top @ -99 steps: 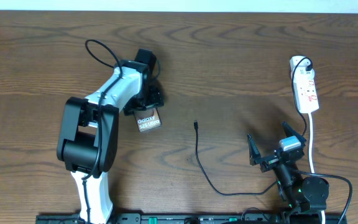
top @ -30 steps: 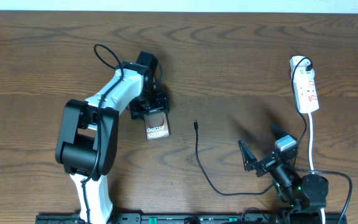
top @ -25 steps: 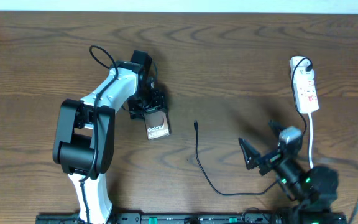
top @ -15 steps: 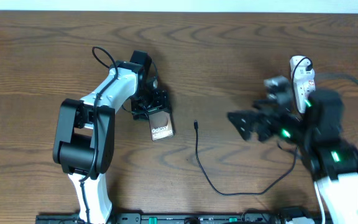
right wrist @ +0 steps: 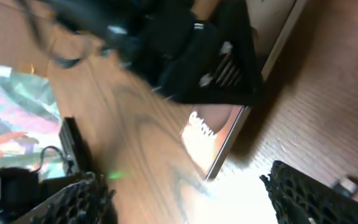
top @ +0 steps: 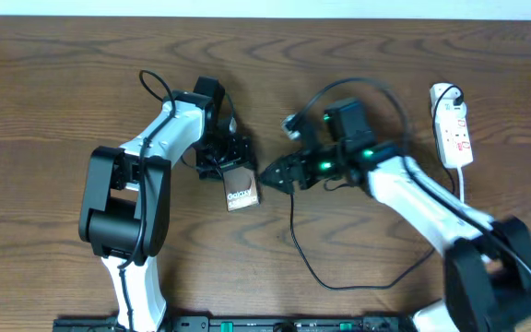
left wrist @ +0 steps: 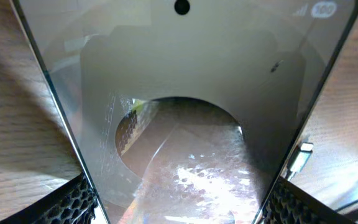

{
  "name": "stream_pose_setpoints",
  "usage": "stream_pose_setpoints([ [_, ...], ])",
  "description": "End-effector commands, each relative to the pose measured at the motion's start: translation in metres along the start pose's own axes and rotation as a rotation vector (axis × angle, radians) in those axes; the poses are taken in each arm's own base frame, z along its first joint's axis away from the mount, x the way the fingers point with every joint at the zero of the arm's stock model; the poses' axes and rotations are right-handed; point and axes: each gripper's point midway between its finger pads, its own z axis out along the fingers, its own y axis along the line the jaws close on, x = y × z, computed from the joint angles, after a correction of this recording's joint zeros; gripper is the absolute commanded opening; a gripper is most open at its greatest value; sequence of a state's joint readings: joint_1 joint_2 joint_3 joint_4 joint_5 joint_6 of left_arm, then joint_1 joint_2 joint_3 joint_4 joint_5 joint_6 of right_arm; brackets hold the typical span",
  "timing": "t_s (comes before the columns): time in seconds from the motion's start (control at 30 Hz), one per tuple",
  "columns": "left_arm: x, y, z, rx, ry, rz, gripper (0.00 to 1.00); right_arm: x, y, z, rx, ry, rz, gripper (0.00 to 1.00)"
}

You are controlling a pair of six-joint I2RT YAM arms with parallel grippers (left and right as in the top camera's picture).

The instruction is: Plug charger to phone and switch on socket

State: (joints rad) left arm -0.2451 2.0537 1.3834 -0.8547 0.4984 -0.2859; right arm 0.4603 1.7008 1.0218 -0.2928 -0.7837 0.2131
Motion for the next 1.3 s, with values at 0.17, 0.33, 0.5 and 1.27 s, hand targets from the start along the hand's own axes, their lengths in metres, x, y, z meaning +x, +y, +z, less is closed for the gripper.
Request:
stream_pose_setpoints([
  [0.17,0.017,0.000,0.021,0.051,0.098,0.016,0.75,0.004,-0.041,0.042,0.116,0.010,0.083,0.84],
  [0.33,0.021,-0.007,0.020,0.095,0.119,0.011,0.75,0.020,-0.050,0.072,0.110,0.050,0.156,0.84],
  [0.5,0.022,-0.010,0.020,0.110,0.126,0.012,0.75,0.026,-0.040,0.091,0.072,0.066,0.163,0.80],
  [1.27,0.022,-0.010,0.020,0.110,0.126,0.013,0.83,0.011,-0.034,0.092,0.047,0.011,0.179,0.01],
])
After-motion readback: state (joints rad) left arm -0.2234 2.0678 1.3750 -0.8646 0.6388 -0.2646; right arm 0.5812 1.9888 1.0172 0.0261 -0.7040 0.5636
